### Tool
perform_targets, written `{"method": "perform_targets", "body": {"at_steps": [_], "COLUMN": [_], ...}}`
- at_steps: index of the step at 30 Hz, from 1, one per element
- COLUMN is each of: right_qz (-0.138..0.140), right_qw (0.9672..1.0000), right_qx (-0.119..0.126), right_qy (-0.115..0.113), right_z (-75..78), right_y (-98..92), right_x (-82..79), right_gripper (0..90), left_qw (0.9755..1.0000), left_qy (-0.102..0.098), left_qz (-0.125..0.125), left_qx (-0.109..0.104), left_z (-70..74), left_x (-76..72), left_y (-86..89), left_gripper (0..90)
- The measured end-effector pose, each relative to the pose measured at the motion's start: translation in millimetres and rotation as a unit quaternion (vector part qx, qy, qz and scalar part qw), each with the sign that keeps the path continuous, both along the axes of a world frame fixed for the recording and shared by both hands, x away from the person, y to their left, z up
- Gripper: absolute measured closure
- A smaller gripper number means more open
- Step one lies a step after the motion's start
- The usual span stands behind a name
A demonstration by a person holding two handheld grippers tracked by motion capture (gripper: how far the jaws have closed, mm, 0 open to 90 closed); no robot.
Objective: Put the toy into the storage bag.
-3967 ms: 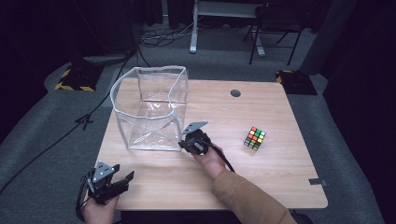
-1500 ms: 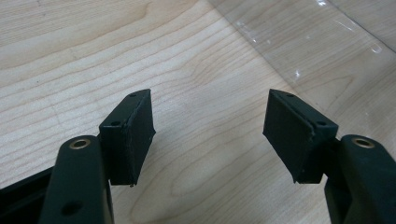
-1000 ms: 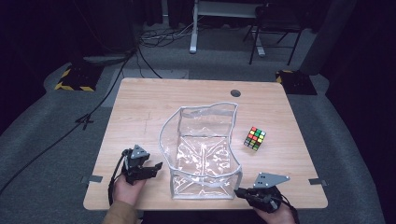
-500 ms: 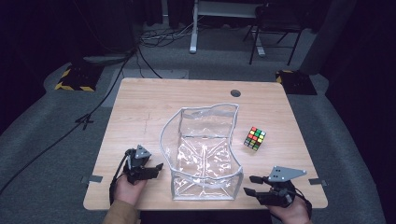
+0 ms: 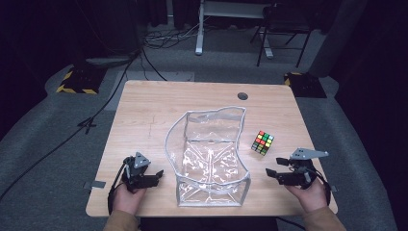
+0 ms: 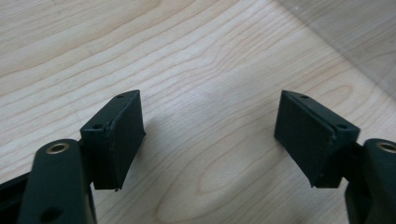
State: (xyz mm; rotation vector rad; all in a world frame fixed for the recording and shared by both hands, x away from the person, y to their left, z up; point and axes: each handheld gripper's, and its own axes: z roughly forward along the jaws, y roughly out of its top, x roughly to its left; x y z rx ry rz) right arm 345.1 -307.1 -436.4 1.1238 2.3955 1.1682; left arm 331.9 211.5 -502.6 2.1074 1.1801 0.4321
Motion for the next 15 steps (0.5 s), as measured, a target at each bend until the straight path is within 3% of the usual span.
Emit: {"method": "perform_targets", "body": {"at_steps": [2,12,15], "right_qz": [-0.011,-0.008,-0.01], "right_qw": [0.9999,0.9996,0.9995], "right_qx": [-0.003,-0.027,-0.029], "right_qy": [0.001,-0.002,0.011], "right_z": [4.1,14.4,14.9], "right_y": [-2.2,-3.3,-2.8], "right_x": [10.6,45.8,59.3], "right_gripper": [30.0,26.3,23.8], "left_qw": [1.0,1.0,1.0], "left_qy": [-0.001,-0.001,-0.001], "left_qz": [0.001,0.0,0.0], "left_qx": [0.003,0.006,0.006], "left_z": [0.1,0.2,0.2], "left_x": [0.0,-1.0,-1.0], "left_y": [0.7,3.9,3.8], "left_gripper": [23.7,23.6,23.6]}}
